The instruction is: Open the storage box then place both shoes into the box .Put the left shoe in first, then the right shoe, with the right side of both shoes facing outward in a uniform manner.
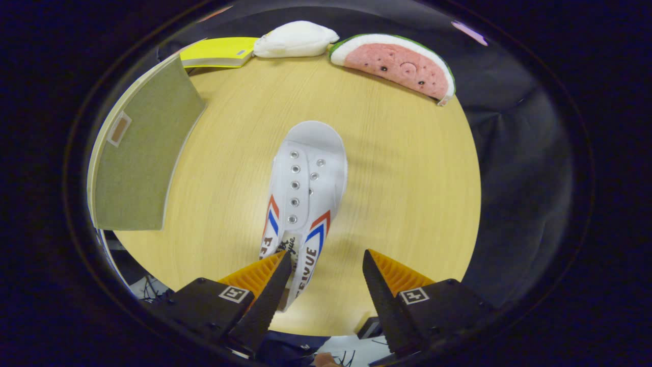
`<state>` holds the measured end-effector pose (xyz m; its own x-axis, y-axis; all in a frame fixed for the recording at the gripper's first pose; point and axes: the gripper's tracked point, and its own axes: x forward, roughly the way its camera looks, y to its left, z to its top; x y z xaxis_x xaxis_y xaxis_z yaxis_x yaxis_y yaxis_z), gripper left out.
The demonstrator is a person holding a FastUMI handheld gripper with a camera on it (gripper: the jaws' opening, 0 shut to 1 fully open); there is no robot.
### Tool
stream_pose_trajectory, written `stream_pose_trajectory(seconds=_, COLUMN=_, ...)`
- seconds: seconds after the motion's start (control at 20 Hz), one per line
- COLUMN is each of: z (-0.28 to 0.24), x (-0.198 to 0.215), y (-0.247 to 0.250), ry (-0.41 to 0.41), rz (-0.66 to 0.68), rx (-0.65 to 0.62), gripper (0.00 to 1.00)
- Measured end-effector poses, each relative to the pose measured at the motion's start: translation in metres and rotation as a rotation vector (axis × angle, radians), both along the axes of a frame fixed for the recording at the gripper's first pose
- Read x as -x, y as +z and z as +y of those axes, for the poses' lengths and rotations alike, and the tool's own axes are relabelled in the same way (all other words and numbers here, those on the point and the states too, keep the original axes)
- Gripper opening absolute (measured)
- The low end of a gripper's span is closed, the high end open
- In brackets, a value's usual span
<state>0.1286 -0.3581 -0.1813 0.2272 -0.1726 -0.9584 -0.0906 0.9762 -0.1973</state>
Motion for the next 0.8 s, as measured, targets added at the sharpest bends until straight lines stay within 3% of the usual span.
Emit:
stream_pose_trajectory(seconds=0.25, z=-0.010, x=-0.011, y=-0.017, ry=-0.019, rz=0.034, rx=-0.062, gripper=0.88)
stream_pose_trajectory(seconds=0.4, z=-0.002, x=-0.009, y=-0.024, ry=-0.048, rz=0.039, rx=-0.175, gripper=0.74)
stream_pose_trajectory(seconds=0.5, z=0.006, x=-0.008, y=-0.025, ry=-0.023, rz=0.034, rx=-0.227, gripper=0.59)
stream_pose_trajectory(seconds=0.65, z=0.009, x=-0.008, y=-0.026, ry=0.002, rz=0.012, rx=-0.234, gripper=0.25)
stream_pose_trajectory(seconds=0.8, z=0.007, x=-0.008, y=-0.027, ry=-0.020, rz=-0.014, rx=-0.258, gripper=0.20)
